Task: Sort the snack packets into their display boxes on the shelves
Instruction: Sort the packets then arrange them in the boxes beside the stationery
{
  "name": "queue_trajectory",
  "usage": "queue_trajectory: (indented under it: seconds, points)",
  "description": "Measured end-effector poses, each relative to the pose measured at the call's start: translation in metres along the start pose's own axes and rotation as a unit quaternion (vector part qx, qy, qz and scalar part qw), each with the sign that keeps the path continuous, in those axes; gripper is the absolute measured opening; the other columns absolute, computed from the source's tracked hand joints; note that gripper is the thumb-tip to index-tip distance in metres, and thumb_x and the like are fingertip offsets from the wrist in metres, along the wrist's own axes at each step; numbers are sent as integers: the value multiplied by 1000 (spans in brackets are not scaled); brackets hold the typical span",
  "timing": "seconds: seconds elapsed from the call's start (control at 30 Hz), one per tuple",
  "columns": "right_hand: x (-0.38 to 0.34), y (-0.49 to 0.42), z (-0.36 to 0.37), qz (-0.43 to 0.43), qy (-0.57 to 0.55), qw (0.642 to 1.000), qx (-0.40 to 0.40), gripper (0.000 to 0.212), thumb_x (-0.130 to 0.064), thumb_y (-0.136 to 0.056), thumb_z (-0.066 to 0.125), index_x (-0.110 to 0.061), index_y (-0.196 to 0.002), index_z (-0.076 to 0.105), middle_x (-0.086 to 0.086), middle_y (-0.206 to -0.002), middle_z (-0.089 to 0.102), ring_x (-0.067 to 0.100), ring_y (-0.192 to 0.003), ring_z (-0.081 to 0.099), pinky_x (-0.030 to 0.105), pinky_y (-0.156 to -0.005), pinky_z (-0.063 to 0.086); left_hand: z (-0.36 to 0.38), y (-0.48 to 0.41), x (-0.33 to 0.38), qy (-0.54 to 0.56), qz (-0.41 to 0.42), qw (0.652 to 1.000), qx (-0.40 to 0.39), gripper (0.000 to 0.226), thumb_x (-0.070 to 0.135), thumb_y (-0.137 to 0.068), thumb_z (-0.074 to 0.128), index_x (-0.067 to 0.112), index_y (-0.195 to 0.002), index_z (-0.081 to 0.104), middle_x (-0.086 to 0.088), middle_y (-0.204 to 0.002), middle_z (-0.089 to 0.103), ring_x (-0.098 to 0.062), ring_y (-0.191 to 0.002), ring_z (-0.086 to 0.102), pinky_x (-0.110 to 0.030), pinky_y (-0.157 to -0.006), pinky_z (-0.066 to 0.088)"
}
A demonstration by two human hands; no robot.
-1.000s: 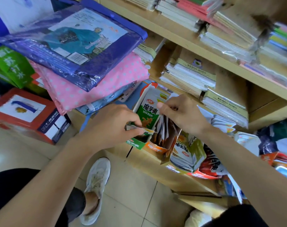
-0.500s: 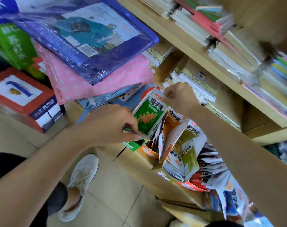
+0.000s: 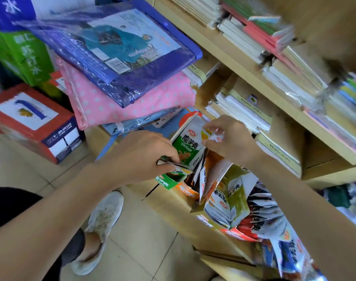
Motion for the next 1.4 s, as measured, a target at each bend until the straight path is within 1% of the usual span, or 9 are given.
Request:
queue_trajectory:
  seconds: [0.17,0.3,0.57,0.77,0.83,0.97,1.1,1.3,1.4]
  points:
    - [11,-19,15,37,93,995,-1,35,-33,-86,76,-16,-116,72,5,-111,53,24,-102,54,30,-77,38,0,0,-4,10,-13,1000,0,8,45,-82,72,43,-89,74,23,-79,62,-1,-82,61,-15,-58,27]
    - [10,-26,9,77,109,991,21,23,-22,-86,75,-12,-107,74,8,-118,59,27,-101,61,34,-80,50,1,0,-4,26,-25,999,-11,5,43,-84,72,43,-88,74,26,-80,62,2,-84,58,-21,-62,39]
    - [19,-33,18,121,85,989,22,11,-21,-80,84,-15,-84,76,-6,-98,55,14,-87,59,22,-69,48,3,2,-5,35,-27,999,-10,5,43,-85,72,41,-89,75,27,-79,61,4,-85,56,-27,-68,46]
    - [0,-12,9,31,6,998,55,16,-21,-73,88,-29,-72,74,-8,-99,57,20,-104,42,35,-90,40,-1,1,-2,36,-2,999,18,6,43,-83,75,37,-85,74,24,-86,60,-2,-90,54,-31,-69,48]
    - [-24,9,2,-40,-16,997,64,15,-18,-75,87,-26,-73,75,-9,-94,64,17,-99,51,38,-88,43,-7,4,1,33,12,998,45,7,41,-79,78,36,-83,74,20,-97,59,-5,-92,51,-26,-65,44]
    - [-49,55,15,-93,-110,990,6,11,-5,-83,79,-16,-86,78,-8,-85,72,1,-78,65,14,-72,50,-10,18,8,32,44,997,56,7,36,-80,71,33,-84,76,13,-117,61,-14,-99,57,-29,-61,48]
    - [-56,81,27,-146,-98,984,22,15,-4,-82,81,-16,-91,79,-7,-86,72,-15,-77,55,3,-71,41,3,33,6,62,65,996,21,31,41,-85,55,31,-101,80,17,-111,74,-11,-97,70,-38,-71,60]
    - [-54,82,24,-165,-60,984,40,15,-6,-85,78,-14,-98,78,-2,-90,74,3,-80,63,7,-74,46,-6,33,7,93,55,993,51,31,39,-83,60,22,-98,82,10,-101,78,-10,-90,74,-38,-73,62]
    - [-49,75,18,-155,-37,985,70,9,-10,-92,70,-14,-99,75,2,-88,74,17,-80,69,34,-73,58,-9,31,4,97,34,992,73,29,41,-83,62,22,-89,82,10,-88,78,-10,-78,73,-38,-64,60]
Point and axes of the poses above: each hand's wrist, its own y-axis away from the middle knuckle, its own z-axis out of the palm, x = y × z, the point moved 10 cm from there along -y, towards the middle knuckle
